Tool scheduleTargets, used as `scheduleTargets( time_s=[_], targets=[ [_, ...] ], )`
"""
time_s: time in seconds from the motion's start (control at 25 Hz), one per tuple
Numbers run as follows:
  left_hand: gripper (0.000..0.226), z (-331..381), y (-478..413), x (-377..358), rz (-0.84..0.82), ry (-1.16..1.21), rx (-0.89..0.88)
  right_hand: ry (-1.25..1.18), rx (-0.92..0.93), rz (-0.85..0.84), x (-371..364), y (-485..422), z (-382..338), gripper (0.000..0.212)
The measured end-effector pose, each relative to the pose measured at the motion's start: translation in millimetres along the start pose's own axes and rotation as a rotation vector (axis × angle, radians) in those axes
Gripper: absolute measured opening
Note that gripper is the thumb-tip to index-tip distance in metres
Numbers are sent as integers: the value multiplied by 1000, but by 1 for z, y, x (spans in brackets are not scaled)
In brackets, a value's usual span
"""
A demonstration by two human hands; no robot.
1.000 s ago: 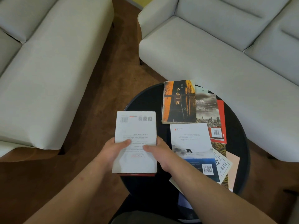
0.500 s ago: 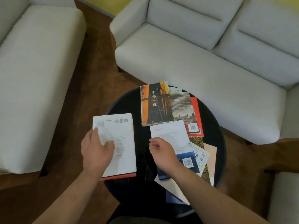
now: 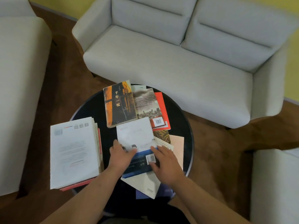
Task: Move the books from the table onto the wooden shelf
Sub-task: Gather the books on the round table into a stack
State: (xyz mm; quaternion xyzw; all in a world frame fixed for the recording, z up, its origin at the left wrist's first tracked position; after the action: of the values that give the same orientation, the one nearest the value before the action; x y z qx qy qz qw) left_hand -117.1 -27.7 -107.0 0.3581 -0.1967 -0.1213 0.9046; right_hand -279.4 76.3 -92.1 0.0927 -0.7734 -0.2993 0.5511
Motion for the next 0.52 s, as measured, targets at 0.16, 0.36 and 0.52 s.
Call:
scheduleTargets(
  time_s=[0.16, 0.36, 0.52],
  targets=[
    [56, -19, -5, -6, 26, 233, 114, -254, -58, 10, -6, 11, 18, 62],
    [55, -26, 12, -20, -110, 89, 123, -343, -423, 37, -25, 16, 85, 32],
    [53, -44, 28, -28, -99, 136, 180, -638, -438, -91, -44, 13, 102, 30]
  ],
)
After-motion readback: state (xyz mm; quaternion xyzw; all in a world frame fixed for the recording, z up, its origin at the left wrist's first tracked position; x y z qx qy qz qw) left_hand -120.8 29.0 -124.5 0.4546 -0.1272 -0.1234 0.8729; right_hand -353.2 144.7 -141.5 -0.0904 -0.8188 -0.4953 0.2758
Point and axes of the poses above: each hand's wrist, its own y-axis away from the middle knuckle, its own x-axis out of the back of the hand, z = x × y, the point moved 7 cm from there along -y, towards the middle knuckle, and after that the axes turned 14 degrees about y, right-handed, at the moved point
